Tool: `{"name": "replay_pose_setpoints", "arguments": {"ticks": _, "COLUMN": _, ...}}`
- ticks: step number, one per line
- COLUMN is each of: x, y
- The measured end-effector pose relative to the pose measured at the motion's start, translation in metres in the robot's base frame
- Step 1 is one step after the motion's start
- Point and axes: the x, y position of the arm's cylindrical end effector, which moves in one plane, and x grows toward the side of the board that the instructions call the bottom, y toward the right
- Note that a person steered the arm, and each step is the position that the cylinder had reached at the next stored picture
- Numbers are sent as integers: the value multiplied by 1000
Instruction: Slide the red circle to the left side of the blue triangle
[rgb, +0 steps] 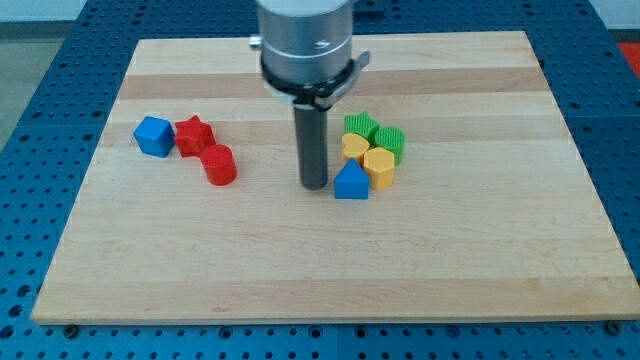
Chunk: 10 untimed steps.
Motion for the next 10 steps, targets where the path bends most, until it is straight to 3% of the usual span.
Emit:
{"name": "replay_pose_setpoints", "arguments": {"ticks": 2, "x": 38, "y": -95}}
{"name": "replay_pose_setpoints", "arguments": {"ticks": 3, "x": 34, "y": -155}}
{"name": "replay_pose_setpoints", "arguments": {"ticks": 5, "x": -24, "y": -200}}
{"name": "replay_pose_setpoints", "arguments": {"ticks": 10, "x": -35, "y": -80}}
